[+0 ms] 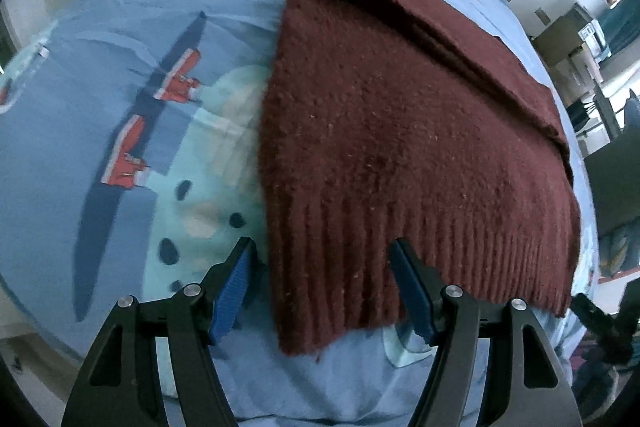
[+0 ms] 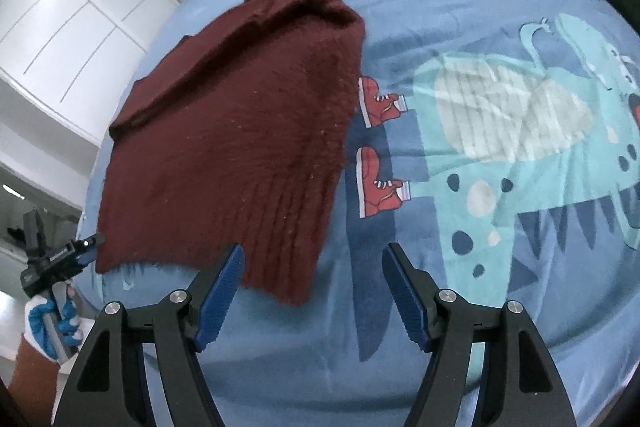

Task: Fold small clothes
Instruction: 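Grasp the sweater hem with both tools side by side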

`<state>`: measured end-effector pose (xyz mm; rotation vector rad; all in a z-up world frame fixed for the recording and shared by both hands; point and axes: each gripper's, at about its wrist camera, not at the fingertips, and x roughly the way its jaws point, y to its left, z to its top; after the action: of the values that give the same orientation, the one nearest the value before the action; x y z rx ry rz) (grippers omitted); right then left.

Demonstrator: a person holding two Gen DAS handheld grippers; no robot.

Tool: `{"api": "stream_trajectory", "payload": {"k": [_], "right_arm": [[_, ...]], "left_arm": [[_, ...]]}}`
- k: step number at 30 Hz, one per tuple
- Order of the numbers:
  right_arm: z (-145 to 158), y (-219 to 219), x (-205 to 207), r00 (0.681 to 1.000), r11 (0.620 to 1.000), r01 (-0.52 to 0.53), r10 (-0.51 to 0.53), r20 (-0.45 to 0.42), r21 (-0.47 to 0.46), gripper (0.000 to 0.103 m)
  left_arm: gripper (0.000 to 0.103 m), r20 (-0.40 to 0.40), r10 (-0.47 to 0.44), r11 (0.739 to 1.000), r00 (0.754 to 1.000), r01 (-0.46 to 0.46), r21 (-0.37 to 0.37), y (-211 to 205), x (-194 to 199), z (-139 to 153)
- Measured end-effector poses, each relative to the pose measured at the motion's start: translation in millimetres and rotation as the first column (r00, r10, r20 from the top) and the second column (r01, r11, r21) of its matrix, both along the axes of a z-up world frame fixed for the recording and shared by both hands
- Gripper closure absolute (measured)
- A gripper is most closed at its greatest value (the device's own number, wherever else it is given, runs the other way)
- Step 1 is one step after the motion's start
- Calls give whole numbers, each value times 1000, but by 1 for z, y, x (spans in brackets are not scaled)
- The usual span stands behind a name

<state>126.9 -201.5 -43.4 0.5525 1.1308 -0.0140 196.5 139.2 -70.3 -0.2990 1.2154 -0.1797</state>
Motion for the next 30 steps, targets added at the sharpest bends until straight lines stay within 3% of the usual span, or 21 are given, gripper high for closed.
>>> {"api": "stream_trajectory", "payload": {"k": [5,9,15,22,26,30], "right_arm": [[-16,-1,14,1000,998,-17,18,-17,53,33],[-21,-2,20,1000,994,-23,24,-9,108,36],[-26,-3,31,999,984,-45,45,1,170,52],[-30,5,41,999,976,-52,54,0,210,60],[-32,3,40,999,973,-43,45,-1,225,64],[-34,1,39,1000,970,-29,31,-4,243,72]], "left_arm": [[40,-6,-40,998,999,39,-38,-1,5,-6],[40,-6,-40,993,999,39,-115,6,11,-6],[42,-9,-73,981,997,70,-181,7,17,-3],[61,-6,-94,975,996,91,-204,12,22,-6],[81,-25,-45,966,999,37,-256,30,21,-11],[88,-35,-7,954,999,-4,-301,46,19,-12]]}}
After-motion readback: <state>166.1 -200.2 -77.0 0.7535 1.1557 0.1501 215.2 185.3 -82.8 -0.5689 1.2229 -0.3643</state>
